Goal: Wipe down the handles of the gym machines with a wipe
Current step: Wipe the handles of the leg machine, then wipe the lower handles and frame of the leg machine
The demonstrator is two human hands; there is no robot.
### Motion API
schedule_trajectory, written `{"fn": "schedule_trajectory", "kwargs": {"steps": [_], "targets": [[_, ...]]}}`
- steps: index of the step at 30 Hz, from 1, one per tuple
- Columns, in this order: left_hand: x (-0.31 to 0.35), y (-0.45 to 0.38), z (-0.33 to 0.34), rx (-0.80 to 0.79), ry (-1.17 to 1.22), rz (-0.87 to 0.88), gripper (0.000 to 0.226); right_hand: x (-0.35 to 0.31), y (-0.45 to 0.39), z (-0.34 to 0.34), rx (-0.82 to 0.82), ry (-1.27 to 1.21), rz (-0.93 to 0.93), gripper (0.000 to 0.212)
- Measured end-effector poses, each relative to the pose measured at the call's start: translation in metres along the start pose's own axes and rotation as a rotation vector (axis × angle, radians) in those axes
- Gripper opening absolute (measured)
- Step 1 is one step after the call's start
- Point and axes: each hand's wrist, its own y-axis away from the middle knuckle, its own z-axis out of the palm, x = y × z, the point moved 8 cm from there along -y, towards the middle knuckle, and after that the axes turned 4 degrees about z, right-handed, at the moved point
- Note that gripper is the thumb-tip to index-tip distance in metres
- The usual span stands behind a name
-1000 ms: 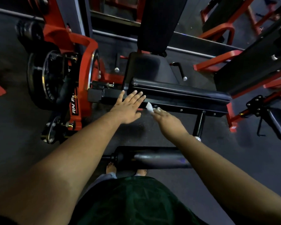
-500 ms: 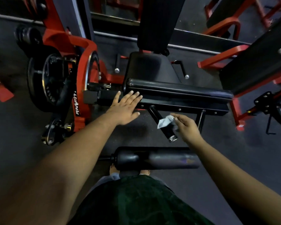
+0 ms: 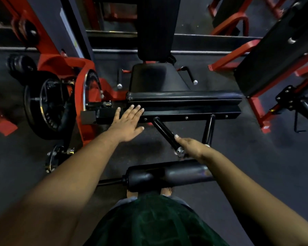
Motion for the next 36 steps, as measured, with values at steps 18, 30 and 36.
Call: {"fn": "schedule_trajectory", "kwargs": {"steps": [18,30,36], "targets": [[0.252,0.011,-0.024,0.18,0.549,0.36,0.065,0.044,0.14,-0.065,0.629,-0.615,-0.456,0.015],[0.444,0.005,0.009,0.077,1.118,0.386,0.017,0.194,0.255,-0.189,0.919,-0.656,-0.475,0.008],[0.538,0.003,0.03,0.022,1.276,0.29,0.024,0.26,0.29,-0.242,0.974,-0.689,-0.355,0.008]]}}
